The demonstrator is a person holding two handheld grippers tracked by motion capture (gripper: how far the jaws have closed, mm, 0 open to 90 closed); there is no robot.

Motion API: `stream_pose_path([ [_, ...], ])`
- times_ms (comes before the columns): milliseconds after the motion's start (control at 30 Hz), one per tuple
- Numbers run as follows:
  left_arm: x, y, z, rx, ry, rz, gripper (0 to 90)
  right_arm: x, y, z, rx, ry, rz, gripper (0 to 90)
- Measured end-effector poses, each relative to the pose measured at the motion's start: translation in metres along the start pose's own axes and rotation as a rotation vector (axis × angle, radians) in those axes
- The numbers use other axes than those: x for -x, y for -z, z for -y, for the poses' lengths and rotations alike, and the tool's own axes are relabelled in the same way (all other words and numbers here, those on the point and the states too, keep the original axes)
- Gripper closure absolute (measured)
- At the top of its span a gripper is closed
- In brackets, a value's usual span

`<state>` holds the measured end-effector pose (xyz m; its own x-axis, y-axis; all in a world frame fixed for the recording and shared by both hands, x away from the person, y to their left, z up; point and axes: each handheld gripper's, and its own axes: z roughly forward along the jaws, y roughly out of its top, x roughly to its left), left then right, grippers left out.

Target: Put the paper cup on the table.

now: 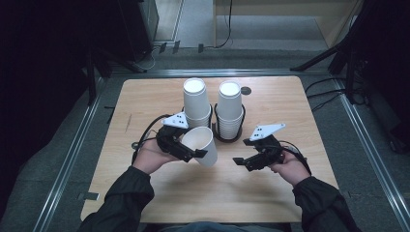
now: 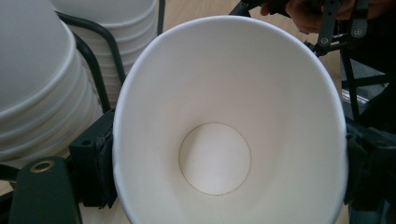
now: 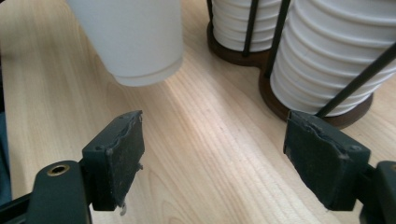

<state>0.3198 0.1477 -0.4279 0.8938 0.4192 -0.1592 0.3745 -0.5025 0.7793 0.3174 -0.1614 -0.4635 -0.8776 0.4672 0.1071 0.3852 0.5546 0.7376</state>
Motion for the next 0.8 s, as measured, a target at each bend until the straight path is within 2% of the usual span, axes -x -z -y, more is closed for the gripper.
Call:
stream_pose_path([
  [133,-0.003,0.003,0.004,-0.006,0.002,-0.017,13.0,0.005,0.002,0.000,0.018,-0.002,-0.002,20.8],
  [233,-0.006,0.006,0.007,-0.002,0.014,-0.023,12.8,0.009,0.003,-0.001,0.028,-0.002,0.066,20.9],
  [300,-0.008,0.010,0.009,-0.004,0.019,-0.030,12.7,0.012,0.004,-0.001,0.036,-0.018,0.073,20.9],
  [433,-0.012,0.017,0.014,0.001,0.039,-0.052,12.7,0.013,0.003,-0.002,0.040,-0.001,0.072,20.9],
  [567,-0.018,0.022,0.020,-0.004,0.068,-0.057,12.7,0.016,0.003,-0.002,0.029,0.013,0.094,20.8],
  [600,-0.019,0.024,0.022,-0.007,0.075,-0.074,12.7,0.017,0.003,-0.003,0.030,0.013,0.095,20.8],
  [667,-0.021,0.026,0.026,-0.016,0.082,-0.090,12.7,0.020,0.004,-0.003,0.028,-0.002,0.095,20.8],
  [800,-0.025,0.033,0.030,0.001,0.097,-0.108,12.5,0.027,0.005,-0.002,0.010,-0.024,0.106,20.9],
])
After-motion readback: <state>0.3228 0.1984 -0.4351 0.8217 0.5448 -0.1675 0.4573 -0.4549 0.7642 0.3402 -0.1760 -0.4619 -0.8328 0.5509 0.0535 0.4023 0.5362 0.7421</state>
